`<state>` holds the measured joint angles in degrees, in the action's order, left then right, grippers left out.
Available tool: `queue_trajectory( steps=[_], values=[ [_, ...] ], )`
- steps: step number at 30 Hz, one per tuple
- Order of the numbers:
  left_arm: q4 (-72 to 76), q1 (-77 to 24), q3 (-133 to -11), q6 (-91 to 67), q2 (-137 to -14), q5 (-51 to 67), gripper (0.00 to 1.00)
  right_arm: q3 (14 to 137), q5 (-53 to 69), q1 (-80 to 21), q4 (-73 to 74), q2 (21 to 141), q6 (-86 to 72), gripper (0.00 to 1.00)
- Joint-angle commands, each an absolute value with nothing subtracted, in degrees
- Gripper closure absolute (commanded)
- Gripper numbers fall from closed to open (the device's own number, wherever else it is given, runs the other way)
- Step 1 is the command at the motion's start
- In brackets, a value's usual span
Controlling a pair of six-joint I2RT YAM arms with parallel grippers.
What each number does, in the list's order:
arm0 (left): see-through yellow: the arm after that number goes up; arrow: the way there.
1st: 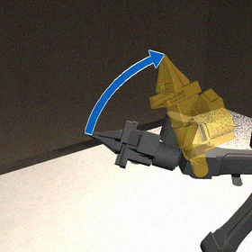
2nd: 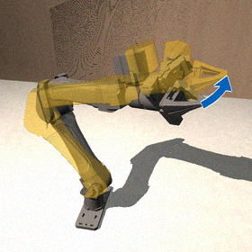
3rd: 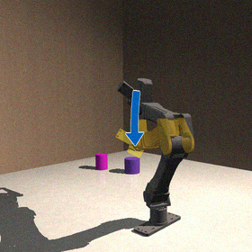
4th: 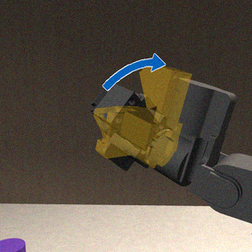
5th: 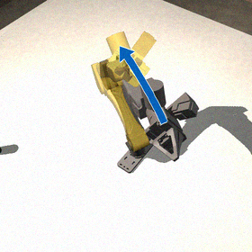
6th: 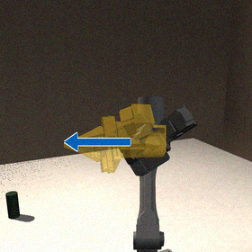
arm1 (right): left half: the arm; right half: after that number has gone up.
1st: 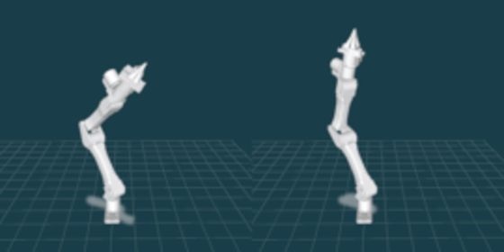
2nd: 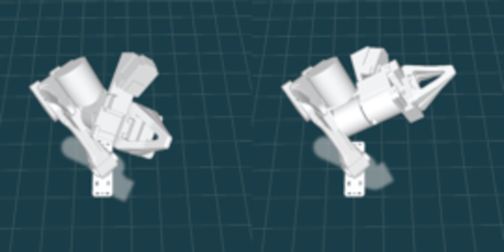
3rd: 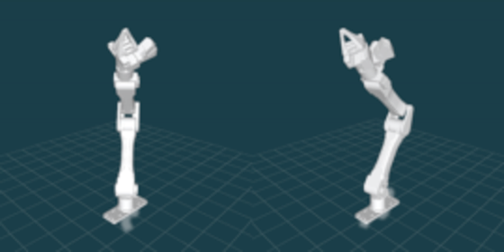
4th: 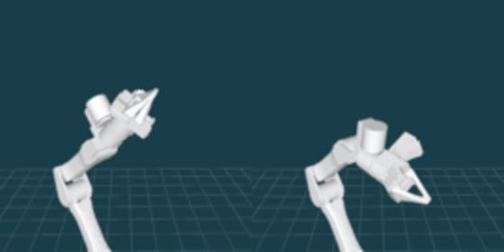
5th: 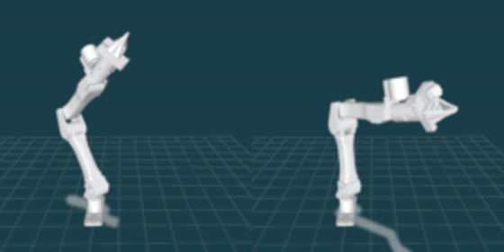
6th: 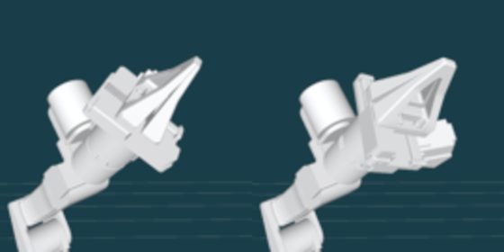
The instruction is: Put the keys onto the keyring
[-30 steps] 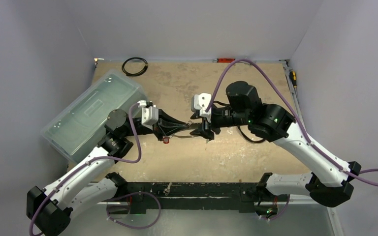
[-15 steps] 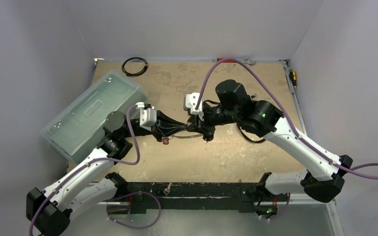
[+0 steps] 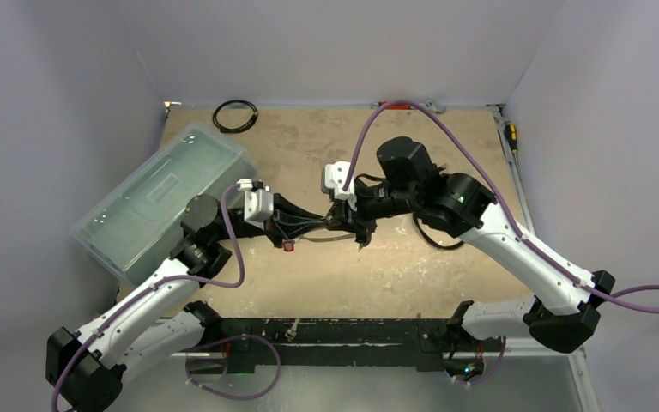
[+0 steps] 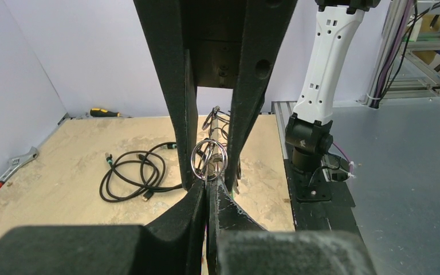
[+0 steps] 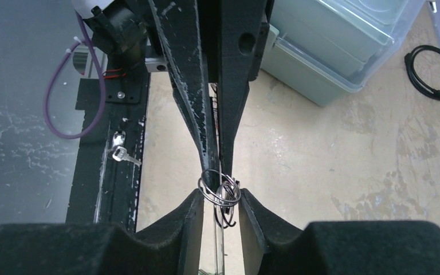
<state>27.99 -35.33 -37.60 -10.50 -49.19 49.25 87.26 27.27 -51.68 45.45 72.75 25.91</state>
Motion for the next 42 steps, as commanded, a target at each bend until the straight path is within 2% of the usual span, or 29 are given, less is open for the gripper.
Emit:
queue_trajectory(
  steps=[1,9,19,23,27,30,35,42],
  values=[
    [31.83,-35.25,-38.21,-10.99,-49.46,49.57,1.00,90.97,31.60,-51.55,45.23,73.34,26.26,0.68],
    [31.84,-35.25,-38.19,-10.99,-49.56,49.39,1.00,92.76,33.15,-51.56,47.55,76.17,26.78,0.83],
    [30.39,-35.19,-38.62,-10.73,-50.99,49.13,1.00,92.81,34.79,-51.59,44.85,76.24,26.18,0.81],
    [29.11,-35.24,-39.09,-10.29,-51.79,48.22,0.99,92.69,35.97,-51.59,44.62,76.79,26.00,0.84],
    [26.23,-35.20,-40.11,-8.84,-52.64,47.63,0.80,91.82,35.96,-51.59,44.07,76.79,26.06,1.00],
    [19.88,-35.24,-41.66,-4.56,-51.65,46.42,0.64,89.60,35.61,-51.60,40.98,75.58,25.35,1.00],
    [7.23,-35.25,-44.08,3.15,-47.90,42.53,0.38,84.09,26.60,-51.15,33.16,72.70,21.39,1.00],
    [-2.75,-35.28,-45.80,6.05,-44.82,39.34,0.34,79.03,24.61,-49.05,26.72,71.65,17.45,1.00]
  ],
)
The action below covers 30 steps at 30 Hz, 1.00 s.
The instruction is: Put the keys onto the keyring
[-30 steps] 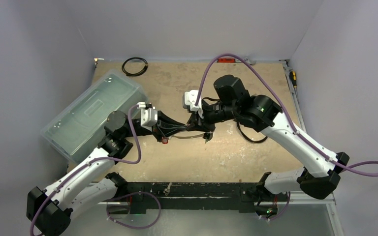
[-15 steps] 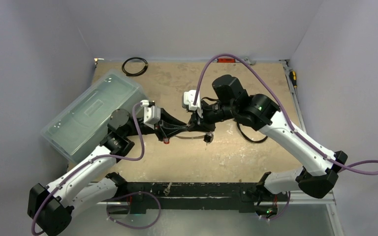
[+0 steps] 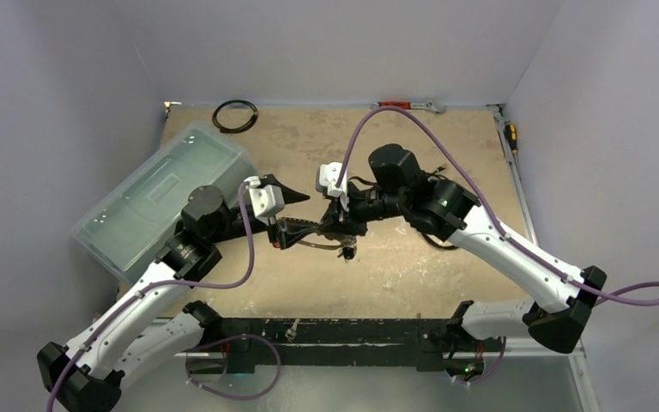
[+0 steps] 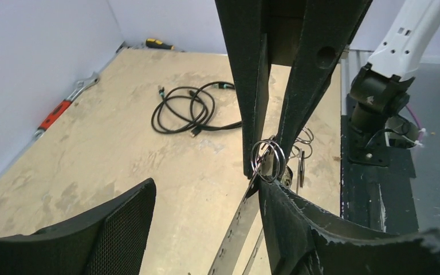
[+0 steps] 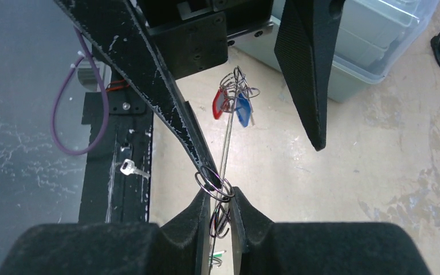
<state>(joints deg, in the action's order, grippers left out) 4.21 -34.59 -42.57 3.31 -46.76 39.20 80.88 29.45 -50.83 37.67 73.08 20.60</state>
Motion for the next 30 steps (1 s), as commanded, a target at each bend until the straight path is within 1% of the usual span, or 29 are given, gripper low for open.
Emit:
queue_trajectory(
  steps=[1,11,15,19,24,28,30],
  values=[
    [-3.68,-35.25,-45.98,6.08,-44.60,39.24,0.34,78.50,23.94,-48.67,25.73,71.56,16.76,1.00],
    [-13.43,-35.25,-50.39,7.59,-43.34,40.33,0.29,75.01,18.52,-43.77,20.24,71.99,11.38,1.00],
    [-14.04,-35.25,-50.76,6.42,-43.07,38.96,0.28,72.73,19.60,-41.64,17.83,71.40,9.20,1.00],
    [-15.31,-35.29,-50.84,4.10,-44.46,31.08,0.28,70.66,17.13,-41.35,16.60,71.41,7.24,1.00],
    [-16.77,-35.30,-49.66,-1.04,-49.96,21.39,0.29,65.66,6.95,-41.31,12.99,70.16,0.65,1.00],
    [-17.55,-35.33,-50.06,-9.34,-57.07,14.21,0.34,61.03,0.46,-41.31,12.72,69.51,-6.28,0.93],
    [-19.20,-35.29,-50.90,-12.52,-61.79,12.90,0.38,58.59,-1.61,-41.31,12.67,69.12,-9.38,0.85]
  ],
)
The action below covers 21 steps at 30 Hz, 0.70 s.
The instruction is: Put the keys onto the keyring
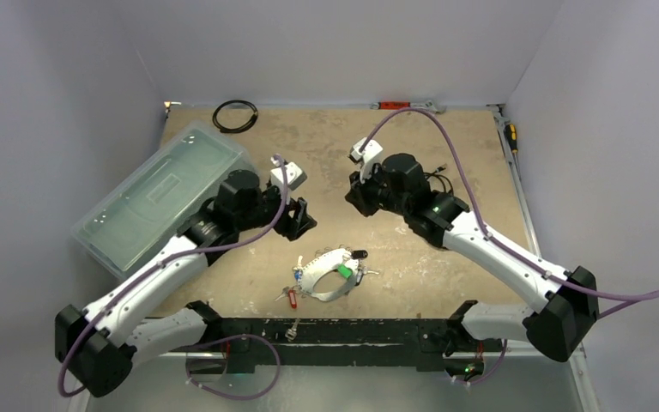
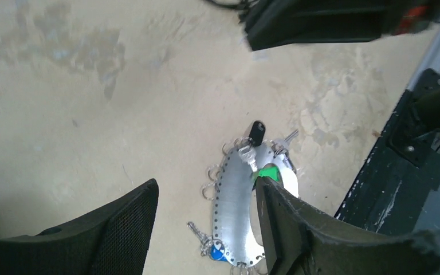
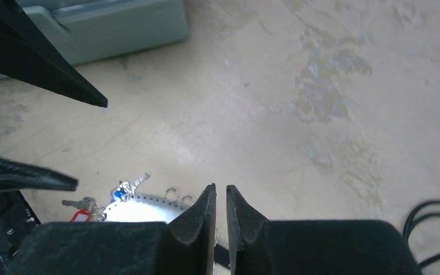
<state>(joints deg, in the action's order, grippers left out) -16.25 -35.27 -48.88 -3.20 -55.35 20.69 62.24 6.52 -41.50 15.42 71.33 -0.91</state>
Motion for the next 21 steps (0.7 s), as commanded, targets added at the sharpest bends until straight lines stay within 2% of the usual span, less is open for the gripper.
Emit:
queue_trajectory(
  steps=[1,7,9,16,21],
  values=[
    [-20.26,-35.32,-51.42,-13.55,-64.41,13.12,0.41,57.28,-2.09,-41.29,12.57,68.90,-10.39,0.79],
    [-21.18,-36.12,-53.18,-24.96,-76.16,11.23,0.58,50.87,-4.18,-41.30,11.43,67.52,-16.59,0.50],
    [-22.65,-36.75,-54.43,-29.08,-79.21,8.44,0.60,49.73,-3.26,-41.31,10.87,67.92,-17.92,0.42],
    [-24.72,-38.66,-56.10,-40.72,-86.35,2.32,0.63,48.81,6.94,-41.28,9.14,72.69,-16.62,0.38],
    [-28.59,-40.74,-58.74,-42.32,-87.93,-4.24,0.66,48.25,21.50,-41.31,4.18,77.56,-11.80,0.36]
  ],
)
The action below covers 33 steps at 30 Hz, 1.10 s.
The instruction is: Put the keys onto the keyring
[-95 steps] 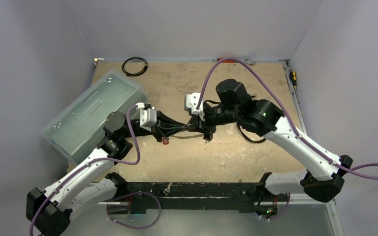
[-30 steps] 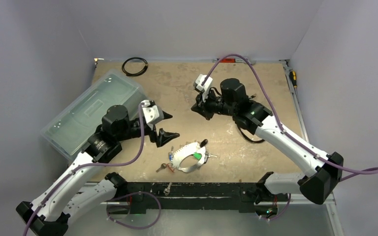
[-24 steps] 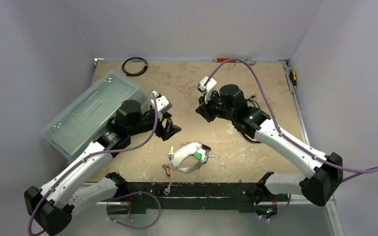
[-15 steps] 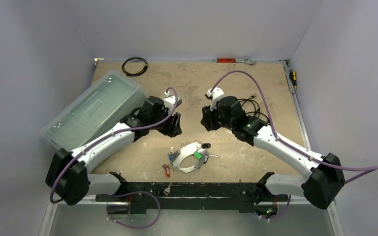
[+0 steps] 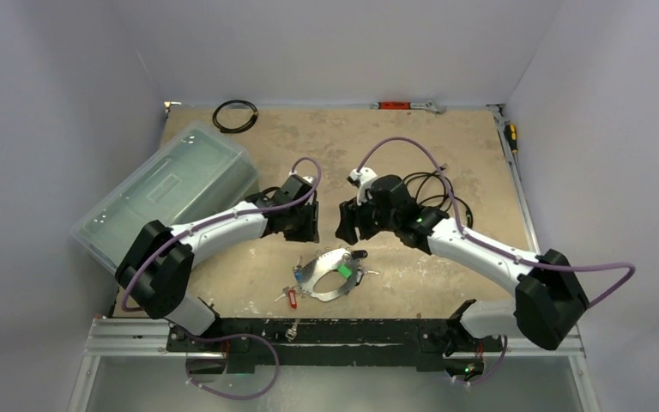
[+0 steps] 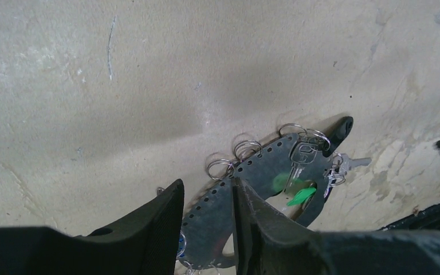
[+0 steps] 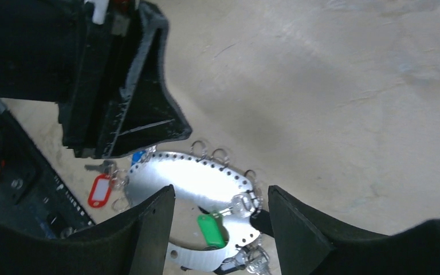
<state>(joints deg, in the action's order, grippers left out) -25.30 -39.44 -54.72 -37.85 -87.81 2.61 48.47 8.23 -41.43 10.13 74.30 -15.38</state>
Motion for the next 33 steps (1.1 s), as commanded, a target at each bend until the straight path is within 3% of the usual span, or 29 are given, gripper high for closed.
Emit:
queue_trajectory(
  steps=[1,5,12,33],
  values=[
    [-30.16,-40.70,-59.43,-41.99,-87.36,-6.87,0.66,48.71,23.47,-41.31,3.74,79.12,-11.23,0.36],
    [-33.75,-39.36,-61.23,-37.80,-83.15,-16.01,0.66,51.54,27.89,-41.29,2.54,86.24,-10.10,0.37],
    [-32.11,-33.74,-59.50,-28.35,-75.56,-20.09,0.65,54.79,29.13,-41.30,2.33,94.91,-10.33,0.45],
    [-22.85,-31.83,-53.08,-23.91,-73.48,-19.51,0.67,58.66,25.22,-40.56,8.65,102.48,-7.09,0.65]
  ],
)
